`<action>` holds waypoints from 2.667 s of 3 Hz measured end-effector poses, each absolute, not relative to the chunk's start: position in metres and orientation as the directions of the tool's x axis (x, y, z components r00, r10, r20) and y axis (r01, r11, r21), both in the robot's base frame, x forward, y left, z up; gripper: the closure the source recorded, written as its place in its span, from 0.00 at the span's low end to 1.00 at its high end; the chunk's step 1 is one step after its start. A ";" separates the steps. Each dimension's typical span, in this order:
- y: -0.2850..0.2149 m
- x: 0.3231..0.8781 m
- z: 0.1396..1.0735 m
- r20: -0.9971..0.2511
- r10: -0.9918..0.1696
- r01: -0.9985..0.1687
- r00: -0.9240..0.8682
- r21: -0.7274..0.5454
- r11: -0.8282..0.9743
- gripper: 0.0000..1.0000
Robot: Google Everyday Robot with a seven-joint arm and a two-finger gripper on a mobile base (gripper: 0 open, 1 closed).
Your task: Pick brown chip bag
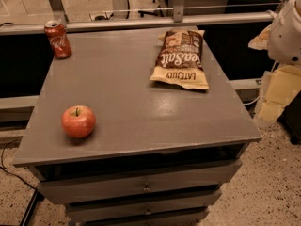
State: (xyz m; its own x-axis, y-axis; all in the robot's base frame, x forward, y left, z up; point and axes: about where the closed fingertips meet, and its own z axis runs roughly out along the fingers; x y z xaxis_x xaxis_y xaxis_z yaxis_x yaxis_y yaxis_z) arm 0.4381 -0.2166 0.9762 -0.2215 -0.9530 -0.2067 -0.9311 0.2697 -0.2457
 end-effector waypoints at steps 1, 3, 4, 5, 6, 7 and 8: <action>-0.217 0.438 0.976 -0.207 -0.953 -0.931 -0.221 -0.246 0.270 0.00; -0.216 0.527 0.966 -0.298 -0.936 -0.900 -0.185 -0.330 0.283 0.00; -0.205 0.599 0.956 -0.383 -0.906 -0.866 -0.182 -0.374 0.332 0.00; -0.183 0.670 0.932 -0.525 -0.828 -0.833 -0.198 -0.355 0.425 0.00; -0.166 0.712 0.911 -0.626 -0.749 -0.819 -0.218 -0.300 0.488 0.00; -0.157 0.742 0.896 -0.701 -0.673 -0.812 -0.237 -0.238 0.534 0.00; -0.140 0.758 0.883 -0.736 -0.630 -0.832 -0.246 -0.173 0.527 0.15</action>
Offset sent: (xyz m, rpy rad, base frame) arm 0.0765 -0.0054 -0.0125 0.0875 -0.0840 0.0324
